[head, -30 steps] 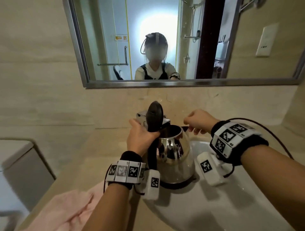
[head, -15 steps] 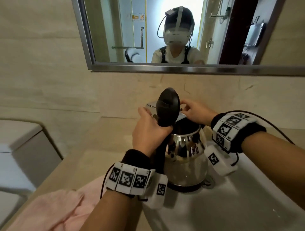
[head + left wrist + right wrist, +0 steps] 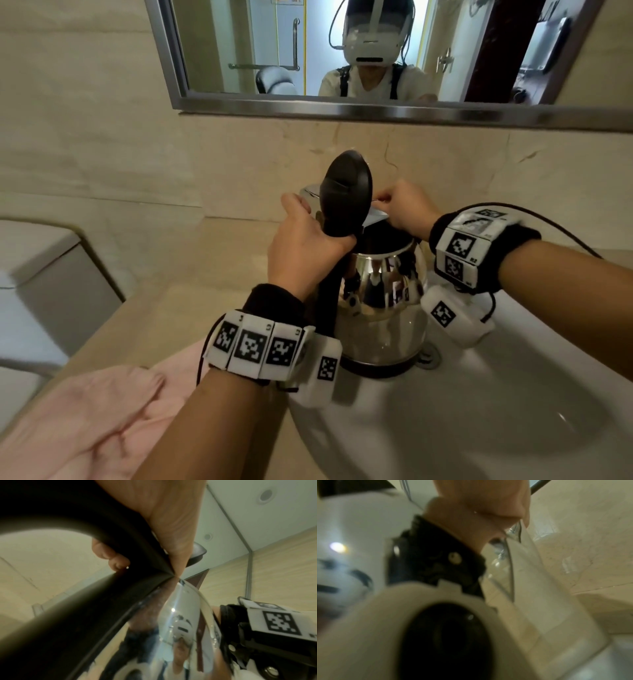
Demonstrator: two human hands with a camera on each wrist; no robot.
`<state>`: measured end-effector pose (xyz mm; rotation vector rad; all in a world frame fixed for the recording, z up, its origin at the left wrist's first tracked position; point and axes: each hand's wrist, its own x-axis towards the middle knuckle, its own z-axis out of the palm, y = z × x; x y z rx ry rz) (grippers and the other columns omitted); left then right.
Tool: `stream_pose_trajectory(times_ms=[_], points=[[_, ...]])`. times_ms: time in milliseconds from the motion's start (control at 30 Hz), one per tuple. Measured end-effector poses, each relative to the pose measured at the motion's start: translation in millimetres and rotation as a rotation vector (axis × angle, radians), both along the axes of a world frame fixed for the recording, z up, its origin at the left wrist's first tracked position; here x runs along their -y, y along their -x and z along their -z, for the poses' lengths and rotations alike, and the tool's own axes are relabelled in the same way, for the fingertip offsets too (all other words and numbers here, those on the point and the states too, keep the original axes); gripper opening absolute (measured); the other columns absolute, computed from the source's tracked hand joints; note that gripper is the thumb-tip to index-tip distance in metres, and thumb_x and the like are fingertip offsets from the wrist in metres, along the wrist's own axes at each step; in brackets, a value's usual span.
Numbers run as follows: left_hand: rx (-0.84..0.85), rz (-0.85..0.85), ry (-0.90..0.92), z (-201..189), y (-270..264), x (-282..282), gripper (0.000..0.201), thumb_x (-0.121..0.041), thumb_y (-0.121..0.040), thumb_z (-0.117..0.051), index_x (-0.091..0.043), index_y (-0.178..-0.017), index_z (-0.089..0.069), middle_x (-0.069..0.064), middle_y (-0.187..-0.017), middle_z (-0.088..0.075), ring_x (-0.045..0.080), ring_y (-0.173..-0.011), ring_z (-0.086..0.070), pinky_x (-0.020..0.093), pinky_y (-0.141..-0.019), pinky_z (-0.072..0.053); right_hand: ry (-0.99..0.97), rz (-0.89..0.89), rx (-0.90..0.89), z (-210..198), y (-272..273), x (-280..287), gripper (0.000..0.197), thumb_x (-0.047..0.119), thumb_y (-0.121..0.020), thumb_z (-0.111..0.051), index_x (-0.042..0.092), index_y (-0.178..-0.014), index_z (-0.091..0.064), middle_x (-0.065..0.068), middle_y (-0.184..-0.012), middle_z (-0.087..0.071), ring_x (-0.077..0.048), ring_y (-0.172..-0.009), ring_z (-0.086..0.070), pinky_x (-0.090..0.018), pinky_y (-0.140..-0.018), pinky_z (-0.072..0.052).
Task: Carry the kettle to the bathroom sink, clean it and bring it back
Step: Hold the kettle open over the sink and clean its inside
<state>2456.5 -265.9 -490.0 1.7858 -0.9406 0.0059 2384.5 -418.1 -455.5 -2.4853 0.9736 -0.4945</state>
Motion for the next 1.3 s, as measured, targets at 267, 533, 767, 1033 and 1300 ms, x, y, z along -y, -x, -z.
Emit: stream_pose_trajectory(times_ms=[267,533,767,1033,1300], points=[[0.003,0.009,0.013,1.6,-1.1,0.0,0.059,-0.032,-0.068,-0.078,-0.016,-0.099,-0.03,-0.006,-0.071,-0.05,0.012,-0.06,-0.053,0.031,-0.056,-0.042,-0.011,0.017,0.015,0.0,-1.0,0.5,0.028,0.018,-0.096,-0.052,0.001,-0.111,-0.069,-0.017,-0.109,-0.069,-0.03,-0.103,-0.063,-0.033,-0.082,-0.045],[0.024,0.015,-0.011,0.2,-0.3,-0.7,0.058,-0.034,-0.068,-0.077,-0.016,-0.099,-0.031,-0.006,-0.072,-0.049,0.015,-0.063,-0.054,0.036,-0.058,-0.049,0.011,0.014,0.017,1.8,-1.4,1.3,0.028,0.017,-0.097,-0.051,0.001,-0.11,-0.069,-0.019,-0.108,-0.069,-0.031,-0.103,-0.062,-0.03,-0.079,-0.043],[0.026,0.013,-0.014,0.9,-0.1,-0.7,0.057,-0.032,-0.068,-0.077,-0.017,-0.097,-0.03,-0.006,-0.07,-0.049,0.014,-0.061,-0.053,0.033,-0.056,-0.045,0.001,0.013,0.022,3.8,-2.2,3.1,0.027,0.016,-0.097,-0.05,0.001,-0.11,-0.068,-0.019,-0.108,-0.069,-0.031,-0.102,-0.063,-0.029,-0.077,-0.041],[0.031,0.018,-0.018,1.3,0.1,-1.6,0.056,-0.031,-0.069,-0.077,-0.017,-0.098,-0.03,-0.007,-0.071,-0.049,0.011,-0.061,-0.053,0.029,-0.055,-0.044,0.001,0.018,0.022,5.5,-4.2,6.1,0.026,0.015,-0.097,-0.049,-0.001,-0.107,-0.068,-0.02,-0.107,-0.068,-0.032,-0.102,-0.062,-0.027,-0.075,-0.038],[0.039,0.025,-0.017,1.7,0.5,-1.5,0.055,-0.029,-0.07,-0.077,-0.017,-0.099,-0.031,-0.006,-0.073,-0.05,0.009,-0.063,-0.053,0.026,-0.055,-0.043,0.029,0.016,0.039,7.5,-4.0,6.4,0.028,0.015,-0.097,-0.048,-0.001,-0.108,-0.067,-0.02,-0.108,-0.068,-0.031,-0.103,-0.062,-0.036,-0.087,-0.047]])
